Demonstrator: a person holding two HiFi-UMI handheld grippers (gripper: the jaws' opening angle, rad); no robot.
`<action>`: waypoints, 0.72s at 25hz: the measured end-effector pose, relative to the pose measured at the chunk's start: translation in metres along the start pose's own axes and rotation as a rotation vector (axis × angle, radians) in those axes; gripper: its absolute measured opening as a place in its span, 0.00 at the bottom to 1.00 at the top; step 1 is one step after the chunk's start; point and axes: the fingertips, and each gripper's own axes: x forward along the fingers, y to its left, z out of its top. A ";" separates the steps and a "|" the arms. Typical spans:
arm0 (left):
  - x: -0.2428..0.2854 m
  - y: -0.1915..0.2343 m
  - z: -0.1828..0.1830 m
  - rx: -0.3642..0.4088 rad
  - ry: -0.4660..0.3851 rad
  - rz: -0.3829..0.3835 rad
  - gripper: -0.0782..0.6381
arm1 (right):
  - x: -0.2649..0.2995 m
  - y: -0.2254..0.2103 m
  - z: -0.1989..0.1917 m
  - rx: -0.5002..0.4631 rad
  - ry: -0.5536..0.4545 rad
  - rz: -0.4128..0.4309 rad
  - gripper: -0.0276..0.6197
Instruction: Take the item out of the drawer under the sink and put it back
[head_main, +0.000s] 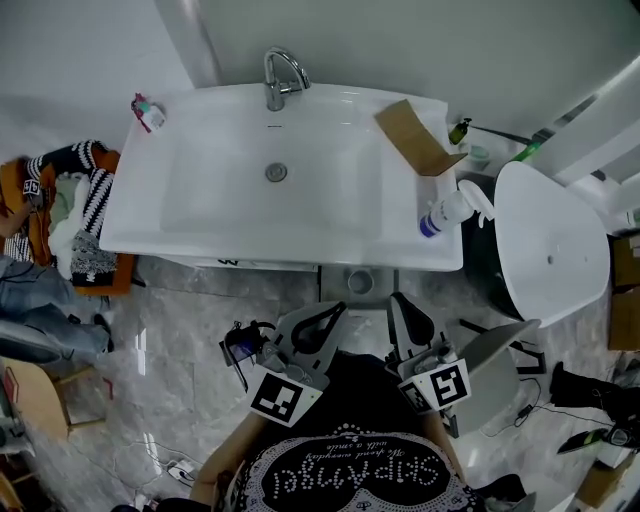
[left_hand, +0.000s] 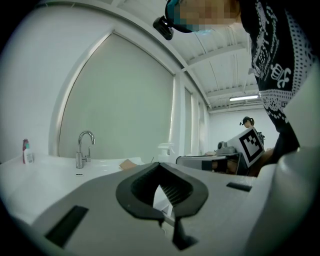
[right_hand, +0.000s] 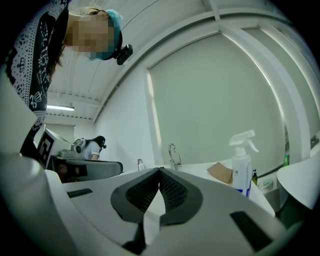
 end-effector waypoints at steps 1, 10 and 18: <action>0.000 -0.001 -0.001 0.000 0.008 -0.005 0.11 | 0.000 0.000 0.000 0.001 -0.001 -0.001 0.07; -0.002 -0.002 -0.003 0.008 0.024 -0.015 0.11 | -0.002 0.000 -0.001 0.011 0.003 -0.013 0.07; -0.005 -0.002 -0.003 0.012 0.015 -0.009 0.11 | -0.004 0.001 -0.001 0.006 0.000 -0.021 0.07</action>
